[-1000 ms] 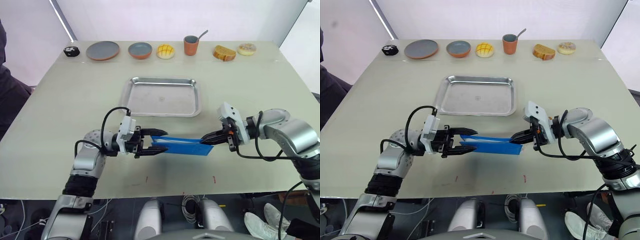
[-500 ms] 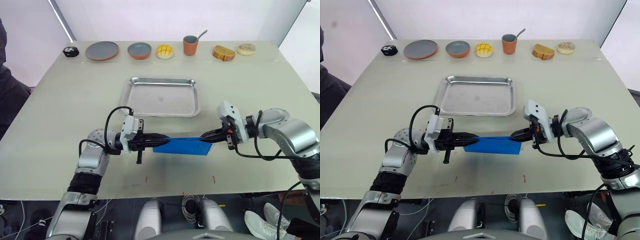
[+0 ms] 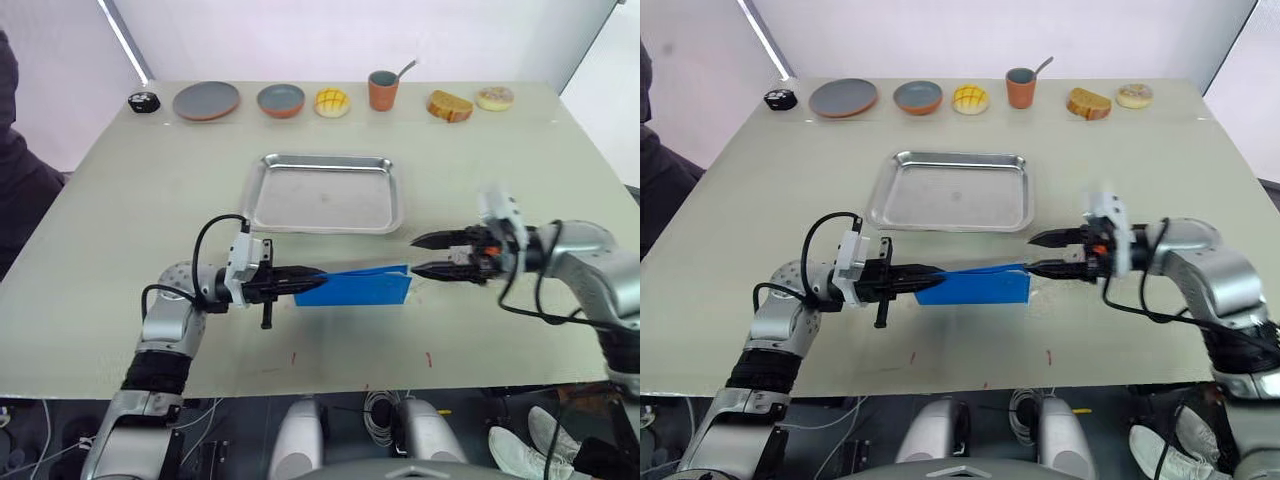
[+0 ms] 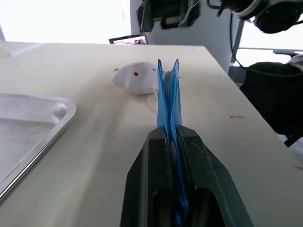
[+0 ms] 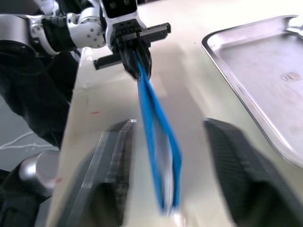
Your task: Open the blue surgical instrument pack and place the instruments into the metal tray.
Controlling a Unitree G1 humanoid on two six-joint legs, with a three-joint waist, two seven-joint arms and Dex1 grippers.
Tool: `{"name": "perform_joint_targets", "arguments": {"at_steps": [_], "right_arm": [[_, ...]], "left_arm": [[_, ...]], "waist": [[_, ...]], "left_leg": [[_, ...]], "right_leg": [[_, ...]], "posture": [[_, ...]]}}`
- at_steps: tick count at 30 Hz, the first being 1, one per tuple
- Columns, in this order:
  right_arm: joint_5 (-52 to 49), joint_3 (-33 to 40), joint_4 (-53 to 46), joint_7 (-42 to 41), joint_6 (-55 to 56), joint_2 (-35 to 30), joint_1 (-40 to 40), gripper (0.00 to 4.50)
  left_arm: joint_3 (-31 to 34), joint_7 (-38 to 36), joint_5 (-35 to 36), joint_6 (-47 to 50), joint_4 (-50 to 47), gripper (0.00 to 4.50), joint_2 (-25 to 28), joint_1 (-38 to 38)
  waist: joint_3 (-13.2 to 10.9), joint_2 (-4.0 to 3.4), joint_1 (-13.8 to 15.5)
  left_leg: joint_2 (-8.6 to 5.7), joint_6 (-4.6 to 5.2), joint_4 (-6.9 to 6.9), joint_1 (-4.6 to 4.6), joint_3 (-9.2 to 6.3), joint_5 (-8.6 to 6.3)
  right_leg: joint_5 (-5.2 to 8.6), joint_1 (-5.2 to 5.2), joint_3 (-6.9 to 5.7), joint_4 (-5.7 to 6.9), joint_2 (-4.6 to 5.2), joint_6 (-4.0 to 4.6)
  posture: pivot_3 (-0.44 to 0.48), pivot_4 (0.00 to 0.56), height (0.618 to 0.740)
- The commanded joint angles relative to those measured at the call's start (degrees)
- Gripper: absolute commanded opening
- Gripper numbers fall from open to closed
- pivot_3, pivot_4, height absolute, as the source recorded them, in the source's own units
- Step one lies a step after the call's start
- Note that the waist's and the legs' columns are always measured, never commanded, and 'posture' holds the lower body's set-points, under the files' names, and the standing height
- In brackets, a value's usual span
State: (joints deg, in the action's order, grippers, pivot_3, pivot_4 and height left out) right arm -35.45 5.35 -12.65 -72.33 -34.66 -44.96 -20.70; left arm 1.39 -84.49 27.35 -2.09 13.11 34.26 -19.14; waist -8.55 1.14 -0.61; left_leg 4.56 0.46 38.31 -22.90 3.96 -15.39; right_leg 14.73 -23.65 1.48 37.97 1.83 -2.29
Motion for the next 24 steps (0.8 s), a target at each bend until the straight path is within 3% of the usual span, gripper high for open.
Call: {"name": "perform_joint_targets", "arguments": {"at_steps": [1,8,14,20,24], "right_arm": [[-3.7,10.0,-5.9,-1.9,1.3,-4.6,6.1,4.32],[-7.5,22.8,-10.8,-2.4,-0.6,-10.2,17.4,4.32],[-9.9,26.7,-13.3,-1.1,-1.6,-11.3,21.2,4.32],[-8.6,24.2,-14.2,2.1,-1.0,-11.2,21.7,4.32],[-2.2,14.9,-13.2,8.3,-0.6,-10.3,18.0,4.32]], "left_arm": [[2.3,-0.1,-0.1,-1.0,1.0,0.0,2.2,0.2],[3.9,-1.5,-0.6,-3.3,5.5,0.0,4.3,-0.7],[3.4,-1.5,-0.8,-3.4,5.9,0.0,4.5,-2.2],[3.2,-0.8,-0.3,-2.1,3.1,0.0,4.4,-1.9],[2.8,0.1,-0.1,-0.4,-1.6,0.0,4.8,-1.1]], "waist": [[0.0,-0.01,0.0],[0.0,-0.01,0.0],[0.0,-0.01,0.1],[0.0,-0.01,0.2],[0.0,0.01,0.1]], "left_leg": [[0.0,0.0,0.0,0.0,-0.02,0.0],[0.0,0.0,-0.01,0.02,-0.01,0.0],[0.0,0.0,-0.01,0.01,-0.01,0.0],[0.0,0.0,0.0,0.01,-0.01,0.0],[0.0,0.0,0.01,-0.01,-0.02,0.0]], "right_leg": [[0.0,0.0,-0.01,0.0,-0.01,0.0],[0.01,0.02,0.0,-0.01,0.0,0.0],[0.01,0.03,0.01,-0.02,-0.01,0.0],[0.01,0.03,0.01,-0.02,0.0,-0.01],[0.01,0.03,0.0,-0.01,0.0,-0.01]], "posture": [[0.0,0.15,0.74],[0.0,0.15,0.74],[0.0,0.15,0.74],[0.0,0.15,0.74],[0.0,0.15,0.74]]}}
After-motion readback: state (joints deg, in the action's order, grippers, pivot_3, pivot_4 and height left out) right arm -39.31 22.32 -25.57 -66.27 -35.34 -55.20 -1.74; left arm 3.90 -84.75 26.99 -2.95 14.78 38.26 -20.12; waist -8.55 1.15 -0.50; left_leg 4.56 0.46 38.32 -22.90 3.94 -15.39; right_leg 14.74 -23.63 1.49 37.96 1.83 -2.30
